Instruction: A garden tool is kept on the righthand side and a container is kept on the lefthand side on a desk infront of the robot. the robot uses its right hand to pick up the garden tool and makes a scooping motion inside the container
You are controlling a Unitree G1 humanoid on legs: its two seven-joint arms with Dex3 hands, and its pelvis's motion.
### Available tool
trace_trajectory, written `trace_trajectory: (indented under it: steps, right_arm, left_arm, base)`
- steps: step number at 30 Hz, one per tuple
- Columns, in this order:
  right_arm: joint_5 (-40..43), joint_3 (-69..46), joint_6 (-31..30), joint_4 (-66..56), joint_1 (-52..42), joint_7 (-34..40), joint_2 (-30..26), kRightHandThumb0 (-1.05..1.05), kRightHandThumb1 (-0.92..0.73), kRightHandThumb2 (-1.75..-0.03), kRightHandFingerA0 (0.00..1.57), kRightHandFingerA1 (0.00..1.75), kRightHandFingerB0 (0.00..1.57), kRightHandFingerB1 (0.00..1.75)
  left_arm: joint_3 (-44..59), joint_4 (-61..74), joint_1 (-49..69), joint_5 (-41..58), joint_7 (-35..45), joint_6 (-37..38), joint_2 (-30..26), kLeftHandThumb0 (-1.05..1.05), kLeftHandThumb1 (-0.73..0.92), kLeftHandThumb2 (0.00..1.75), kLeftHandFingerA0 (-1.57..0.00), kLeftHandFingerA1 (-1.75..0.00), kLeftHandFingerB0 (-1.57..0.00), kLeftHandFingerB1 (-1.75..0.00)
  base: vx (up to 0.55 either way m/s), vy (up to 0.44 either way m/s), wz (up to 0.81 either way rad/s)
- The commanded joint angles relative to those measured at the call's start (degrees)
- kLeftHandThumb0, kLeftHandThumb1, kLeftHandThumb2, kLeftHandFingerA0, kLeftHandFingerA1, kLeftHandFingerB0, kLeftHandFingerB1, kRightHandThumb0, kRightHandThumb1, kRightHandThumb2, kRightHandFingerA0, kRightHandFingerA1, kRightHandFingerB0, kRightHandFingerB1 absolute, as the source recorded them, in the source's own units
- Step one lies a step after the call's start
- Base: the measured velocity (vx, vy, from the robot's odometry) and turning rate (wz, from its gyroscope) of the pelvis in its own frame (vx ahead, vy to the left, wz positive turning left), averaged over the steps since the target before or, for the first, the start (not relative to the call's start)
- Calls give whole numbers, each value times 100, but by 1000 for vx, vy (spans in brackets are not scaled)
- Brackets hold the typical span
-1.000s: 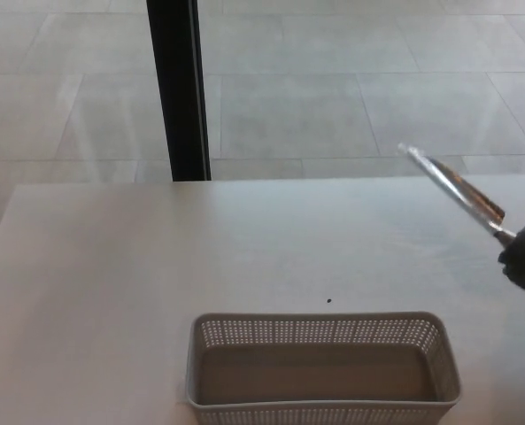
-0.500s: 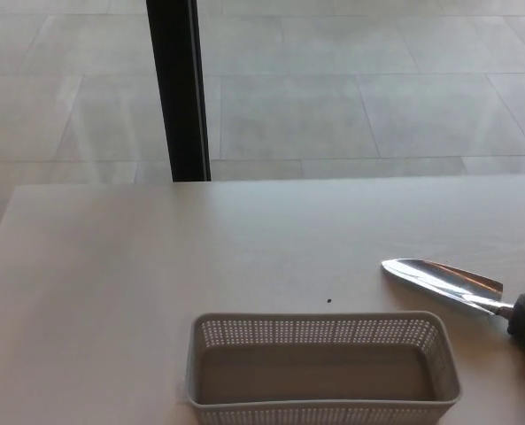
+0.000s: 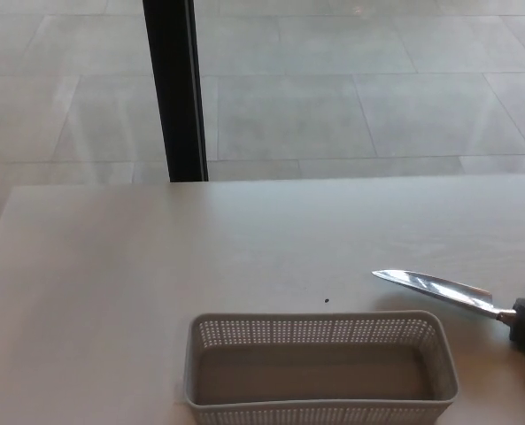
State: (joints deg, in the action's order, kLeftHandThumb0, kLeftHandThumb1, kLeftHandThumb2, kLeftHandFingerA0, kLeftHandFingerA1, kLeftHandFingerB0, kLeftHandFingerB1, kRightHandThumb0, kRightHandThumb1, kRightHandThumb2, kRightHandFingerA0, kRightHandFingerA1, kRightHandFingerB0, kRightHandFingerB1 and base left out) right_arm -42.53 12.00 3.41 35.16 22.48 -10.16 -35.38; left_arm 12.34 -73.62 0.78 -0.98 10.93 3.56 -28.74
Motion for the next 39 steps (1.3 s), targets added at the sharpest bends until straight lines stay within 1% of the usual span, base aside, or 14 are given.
trace_trajectory:
  steps: [1, 17, 18, 19, 20, 21, 24, 29, 30, 31, 32, 36, 37, 39]
  right_arm:
    - [1206, -201, 221, -557, -165, -1925, -497, -105, -79, -66, 0, 0, 0, 0]
    - [3244, -2853, 543, -1863, -1699, -2159, -1133, -105, -81, -65, 0, 0, 0, 0]
    - [3323, -3225, 653, -1848, -1982, -1975, -1069, -102, -66, -106, 0, 0, 0, 2]
    - [3381, -3518, 839, -1787, -2189, -1686, -924, -99, -68, -101, 0, 0, 0, 0]
    - [3476, -3737, 949, -1743, -2297, -1525, -796, -100, -87, -67, 0, 0, 0, 8]
    - [3643, -4037, 995, -1667, -2388, -1337, -594, -103, -71, -111, 0, 25, 0, 16]
    - [3868, -4754, 766, -1523, -2632, -815, -147, -105, -72, -114, 0, 32, 1, 33]
    - [4189, -5703, 120, -1818, -2994, -401, 472, -104, -77, -114, 0, 32, 2, 31]
    - [4512, -6159, 152, -1456, -2833, 143, 828, -93, -83, -67, 0, 51, 3, 48]
    - [4547, -6334, 283, -1283, -2788, 508, 993, -89, -68, -105, 31, 85, 7, 52]
    - [4976, -6829, 166, -1038, -2685, 980, 1379, -74, -82, -64, 7, 87, 13, 51]
    - [5282, -7392, 434, -310, -2504, 1453, 1641, -65, -81, -61, 11, 94, 11, 49]
    - [5359, -7509, 501, 53, -2507, 1464, 1651, -38, -54, -110, 9, 62, 0, 53]
    - [5336, -7613, 625, 566, -2473, 1639, 1698, -39, -54, -110, 8, 62, 0, 54]
  left_arm:
    - [44, 41, 53, 64, -57, 9, -87, -47, 66, 59, -63, -67, -58, -50]
    - [28, 10, 103, 27, -149, 10, -110, -46, 66, 59, -65, -70, -60, -49]
    - [-82, 7, 122, -80, -108, 86, -106, -47, 68, 60, -61, -69, -57, -49]
    - [-45, -24, 113, -41, -103, 61, -85, -46, 66, 59, -63, -66, -56, -48]
    - [-8, -56, 92, -6, -130, 27, -61, -45, 67, 60, -64, -64, -53, -46]
    - [3, -92, 65, -1, -154, 9, -44, -45, 66, 60, -60, -62, -54, -46]
    - [13, -116, 36, 1, -195, -58, -69, -46, 65, 60, -68, -69, -59, -49]
    - [78, -65, 100, 73, -139, 17, -90, -48, 63, 59, -68, -73, -62, -50]
    - [77, -47, 119, 71, -128, 81, -96, -49, 64, 59, -65, -69, -61, -49]
    - [77, -36, 119, 75, -101, 99, -91, -48, 64, 59, -66, -69, -61, -49]
    - [-40, -15, 139, -48, -163, 196, -94, -48, 67, 59, -66, -68, -60, -48]
    - [-2, -51, 87, -8, -185, 53, -76, -45, 66, 59, -65, -66, -58, -47]
    - [-13, -100, 80, -28, -202, 62, -57, -46, 66, 60, -63, -63, -58, -47]
    - [20, -132, 72, 5, -164, 42, -37, -45, 66, 59, -65, -66, -58, -48]
  base:
    - [0, 0, 0]
    - [0, 0, 0]
    - [0, 0, 0]
    - [0, 0, 0]
    - [0, 0, 0]
    - [0, 0, 0]
    - [0, 0, 0]
    - [0, 0, 0]
    - [0, 0, 0]
    - [0, 0, 0]
    - [0, 0, 0]
    - [0, 0, 0]
    - [0, 0, 0]
    - [0, 0, 0]
